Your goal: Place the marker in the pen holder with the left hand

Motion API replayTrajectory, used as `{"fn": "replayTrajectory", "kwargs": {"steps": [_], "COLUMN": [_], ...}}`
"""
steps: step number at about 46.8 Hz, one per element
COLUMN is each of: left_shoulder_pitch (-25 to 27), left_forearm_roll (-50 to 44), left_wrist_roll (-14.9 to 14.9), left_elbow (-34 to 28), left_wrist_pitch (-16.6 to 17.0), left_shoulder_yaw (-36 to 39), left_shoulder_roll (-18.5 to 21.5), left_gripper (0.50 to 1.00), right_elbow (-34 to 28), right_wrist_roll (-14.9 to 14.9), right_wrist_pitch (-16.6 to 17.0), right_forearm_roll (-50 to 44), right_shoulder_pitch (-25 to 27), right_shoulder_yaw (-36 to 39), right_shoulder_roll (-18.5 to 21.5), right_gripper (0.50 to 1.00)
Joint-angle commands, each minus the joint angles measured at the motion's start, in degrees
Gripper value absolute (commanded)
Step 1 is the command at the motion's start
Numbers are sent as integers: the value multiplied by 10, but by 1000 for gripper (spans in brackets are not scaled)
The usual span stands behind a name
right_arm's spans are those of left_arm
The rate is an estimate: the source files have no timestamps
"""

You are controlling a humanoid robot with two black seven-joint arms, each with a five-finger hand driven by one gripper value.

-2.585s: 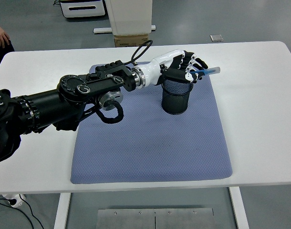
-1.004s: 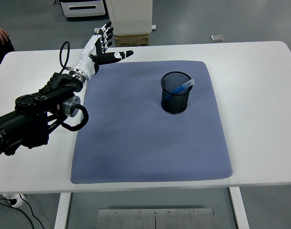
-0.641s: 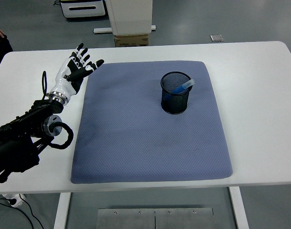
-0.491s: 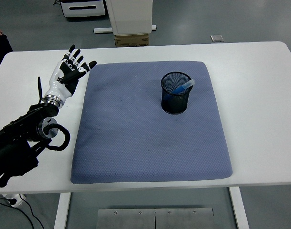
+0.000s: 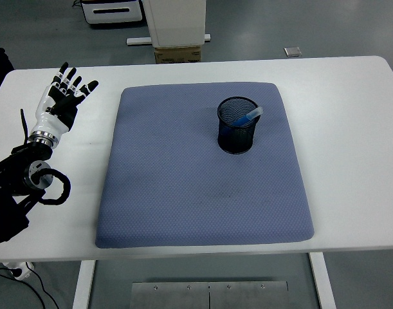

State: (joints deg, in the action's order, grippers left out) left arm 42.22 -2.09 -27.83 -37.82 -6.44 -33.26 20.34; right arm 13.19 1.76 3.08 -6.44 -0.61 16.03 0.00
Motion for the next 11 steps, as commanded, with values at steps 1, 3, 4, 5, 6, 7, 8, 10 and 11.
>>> {"fn": "replayTrajectory", "kwargs": {"steps": [1,3,4,5,6,7,8,10,11], "left_shoulder_pitch": [-7,-8,-9,-9,-11,-11,-11,-11,-11], "left_forearm_roll": [0,0,0,0,0,0,0,-2,-4], "left_wrist_roll": [-1,-1,-1,-1,-1,-1,-2,-2,-1], "left_elbow": [0,0,0,0,0,0,0,0,0], "left_wrist_pitch": [-3,-4,-6,-8,-9,-11,-13,-16,-16], "left_shoulder_yaw": [0,0,0,0,-1,-1,-1,-2,-3], "left_shoulder_roll": [10,14,15,18,20,23,26,30,31], "left_gripper": [1000,1000,1000,1000,1000,1000,1000,1000,1000], "right_elbow": [1,0,1,0,0,0,0,0,0], "right_wrist_roll": [0,-1,-2,-2,-1,-1,-1,-1,-1], "right_wrist_pitch": [0,0,0,0,0,0,0,0,0], "right_forearm_roll": [1,3,3,3,4,4,4,5,5], "right_shoulder_pitch": [0,0,0,0,0,0,0,0,0], "right_shoulder_yaw": [0,0,0,0,0,1,2,3,3], "right_shoulder_roll": [0,0,0,0,0,0,0,0,0], "right_gripper": [1000,1000,1000,1000,1000,1000,1000,1000,1000]}}
